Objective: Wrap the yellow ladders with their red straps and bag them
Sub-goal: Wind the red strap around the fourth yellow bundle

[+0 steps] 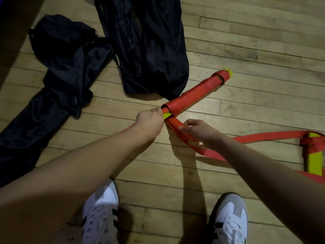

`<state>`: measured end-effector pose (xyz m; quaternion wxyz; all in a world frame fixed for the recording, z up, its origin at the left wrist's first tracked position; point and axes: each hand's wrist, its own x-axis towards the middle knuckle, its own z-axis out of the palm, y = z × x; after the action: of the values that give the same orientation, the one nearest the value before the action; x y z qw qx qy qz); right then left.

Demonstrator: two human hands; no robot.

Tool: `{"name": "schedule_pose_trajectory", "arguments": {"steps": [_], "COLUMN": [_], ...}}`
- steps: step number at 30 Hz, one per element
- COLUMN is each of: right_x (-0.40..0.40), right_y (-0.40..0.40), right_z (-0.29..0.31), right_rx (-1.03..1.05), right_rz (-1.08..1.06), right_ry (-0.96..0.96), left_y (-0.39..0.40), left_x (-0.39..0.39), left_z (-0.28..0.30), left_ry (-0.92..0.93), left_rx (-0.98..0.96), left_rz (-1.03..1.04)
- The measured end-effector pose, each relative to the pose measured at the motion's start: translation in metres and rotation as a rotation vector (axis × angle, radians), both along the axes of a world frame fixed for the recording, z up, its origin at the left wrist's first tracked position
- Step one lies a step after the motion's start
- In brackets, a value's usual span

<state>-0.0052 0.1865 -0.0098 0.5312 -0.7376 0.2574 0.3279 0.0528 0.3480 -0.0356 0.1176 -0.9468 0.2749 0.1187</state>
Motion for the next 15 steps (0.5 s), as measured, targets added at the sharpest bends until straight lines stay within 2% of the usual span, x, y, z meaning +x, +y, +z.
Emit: {"name": "schedule_pose_trajectory", "arguments": {"steps": [4, 7, 11, 13, 15], "right_x": [0.007, 0.011, 0.01, 0.006, 0.001], "right_y": [-0.004, -0.002, 0.005, 0.009, 0.011], "right_z": [0.007, -0.002, -0.022, -0.027, -0.032], "right_rx": [0.028, -0.103, -0.314, -0.311, -0.319], "right_rz": [0.08, 0.031, 0.003, -0.049, -0.096], "right_ry": [-0.054, -0.132, -0.255, -0.237, -0.216], "left_y": [-0.001, 0.0, 0.005, 0.007, 0.006], "left_x": [0.016, 0.025, 0.018, 0.009, 0.002], "left_z": [0.0, -0.005, -0.017, -0.02, -0.017], "left_ry": [-0.054, -0.154, -0.183, -0.175, -0.091], "left_rx": [0.054, 0.082, 0.093, 0.05, -0.042], "left_rz": [-0.005, -0.007, -0.037, -0.028, 0.038]}}
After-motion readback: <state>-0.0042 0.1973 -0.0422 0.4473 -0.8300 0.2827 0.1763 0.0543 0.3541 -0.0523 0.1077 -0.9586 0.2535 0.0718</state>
